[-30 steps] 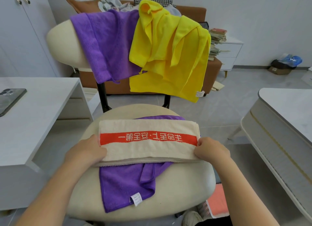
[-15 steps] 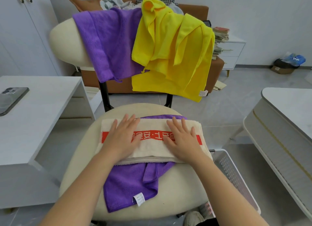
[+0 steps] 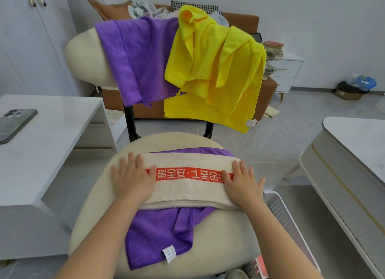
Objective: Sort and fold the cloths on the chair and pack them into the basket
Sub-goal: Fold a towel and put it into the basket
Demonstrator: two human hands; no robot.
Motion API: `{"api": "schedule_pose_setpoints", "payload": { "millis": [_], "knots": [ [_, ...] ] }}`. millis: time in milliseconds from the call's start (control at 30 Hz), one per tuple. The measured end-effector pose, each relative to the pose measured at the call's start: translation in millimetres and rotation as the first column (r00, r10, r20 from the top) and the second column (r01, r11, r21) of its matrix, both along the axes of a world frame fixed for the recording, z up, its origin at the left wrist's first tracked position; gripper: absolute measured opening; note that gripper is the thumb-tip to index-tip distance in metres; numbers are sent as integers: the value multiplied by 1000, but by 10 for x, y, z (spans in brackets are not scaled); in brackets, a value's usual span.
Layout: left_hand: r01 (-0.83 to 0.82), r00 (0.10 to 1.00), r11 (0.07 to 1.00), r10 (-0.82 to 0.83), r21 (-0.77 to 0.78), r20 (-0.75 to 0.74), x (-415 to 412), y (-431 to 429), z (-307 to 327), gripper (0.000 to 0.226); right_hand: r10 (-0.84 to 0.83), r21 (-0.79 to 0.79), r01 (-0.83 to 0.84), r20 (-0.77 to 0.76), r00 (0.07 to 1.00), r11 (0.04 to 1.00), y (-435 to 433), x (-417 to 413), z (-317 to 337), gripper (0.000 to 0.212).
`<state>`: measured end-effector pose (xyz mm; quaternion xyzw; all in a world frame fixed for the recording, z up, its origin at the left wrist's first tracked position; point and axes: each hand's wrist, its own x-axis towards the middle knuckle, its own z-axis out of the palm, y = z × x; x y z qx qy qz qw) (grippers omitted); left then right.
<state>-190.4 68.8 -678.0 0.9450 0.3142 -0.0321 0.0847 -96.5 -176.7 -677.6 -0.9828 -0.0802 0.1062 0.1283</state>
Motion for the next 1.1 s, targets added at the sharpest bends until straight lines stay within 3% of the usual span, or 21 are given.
{"api": "schedule_pose_setpoints", "payload": {
  "millis": [100,233,333,400,767,1100],
  "knots": [
    [-93,993,995,90,47,72,-18,19,93,67,-79,-4,79,57,995,997,12,16,27,66],
    [226,923,972,-234,62,304,110,-78,214,61,146,32,-156,220,965,987,221,-42,122,64],
    [481,856,876,-464,-24,227,196,-232,160,57,322,42,-333,168,932,942,375,-97,82,59],
    [518,853,853,-511,-62,102,219,-261,53,55,343,1,-346,120,932,938,396,-71,18,55],
    [137,991,990,-137,7,-2,150,64,-57,63,38,-38,-36,58,998,999,219,96,-37,58],
    [58,998,998,-58,-22,14,106,116,-42,66,-25,-19,26,65,998,999,154,81,-58,63]
  ]
}}
